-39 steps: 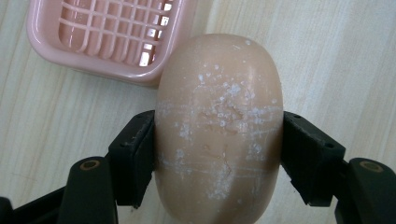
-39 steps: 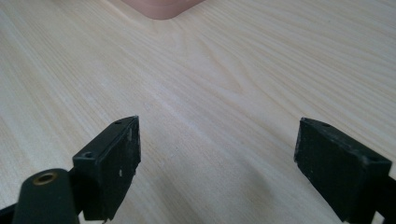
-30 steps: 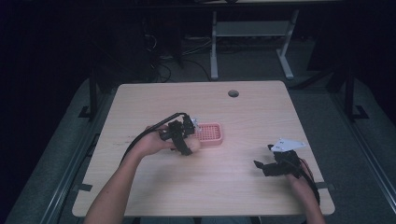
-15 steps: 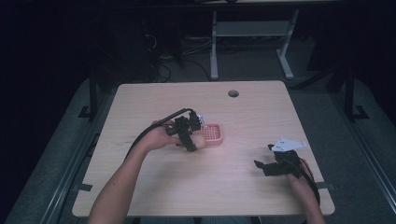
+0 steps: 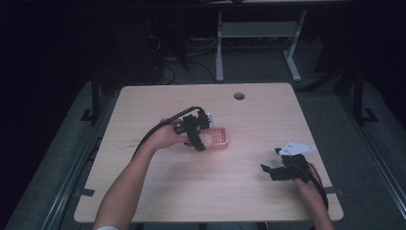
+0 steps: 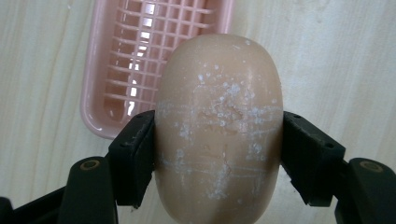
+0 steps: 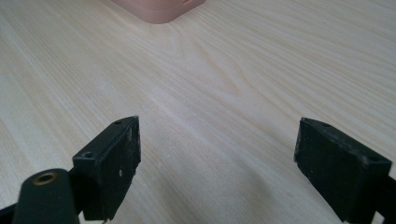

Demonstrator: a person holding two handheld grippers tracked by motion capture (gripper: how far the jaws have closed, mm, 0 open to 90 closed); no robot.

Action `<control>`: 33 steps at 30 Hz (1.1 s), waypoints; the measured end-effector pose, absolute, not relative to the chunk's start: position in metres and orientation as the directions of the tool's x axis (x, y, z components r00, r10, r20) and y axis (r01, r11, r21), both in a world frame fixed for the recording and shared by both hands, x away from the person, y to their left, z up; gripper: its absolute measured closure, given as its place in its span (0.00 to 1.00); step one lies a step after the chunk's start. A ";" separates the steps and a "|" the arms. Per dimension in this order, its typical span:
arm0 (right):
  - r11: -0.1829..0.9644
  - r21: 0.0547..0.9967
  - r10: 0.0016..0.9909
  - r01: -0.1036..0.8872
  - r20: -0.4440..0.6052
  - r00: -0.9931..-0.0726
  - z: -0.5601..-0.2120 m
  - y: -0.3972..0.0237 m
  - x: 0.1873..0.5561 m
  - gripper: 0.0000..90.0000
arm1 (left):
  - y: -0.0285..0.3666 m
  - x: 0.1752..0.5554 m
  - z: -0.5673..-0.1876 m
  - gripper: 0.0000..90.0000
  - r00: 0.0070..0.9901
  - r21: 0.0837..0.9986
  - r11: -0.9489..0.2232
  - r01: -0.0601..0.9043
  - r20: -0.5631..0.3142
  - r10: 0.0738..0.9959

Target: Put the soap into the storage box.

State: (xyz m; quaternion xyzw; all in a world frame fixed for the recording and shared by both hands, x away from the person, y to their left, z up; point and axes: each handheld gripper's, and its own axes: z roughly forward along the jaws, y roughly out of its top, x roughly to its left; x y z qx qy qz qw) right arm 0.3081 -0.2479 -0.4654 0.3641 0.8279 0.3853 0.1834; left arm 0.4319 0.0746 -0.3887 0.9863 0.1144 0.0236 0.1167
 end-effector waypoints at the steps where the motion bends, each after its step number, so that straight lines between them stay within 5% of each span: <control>1: 0.439 0.771 0.744 0.462 -0.023 -0.668 -0.466 -0.248 0.308 0.15 | 0.074 0.433 -0.388 0.36 0.972 0.236 -0.946 0.223 0.020 0.234; 33: 0.425 0.776 0.748 0.465 -0.012 -0.663 -0.466 -0.248 0.308 0.15 | 0.049 0.467 -0.388 0.36 0.972 0.223 -0.948 0.228 0.010 0.236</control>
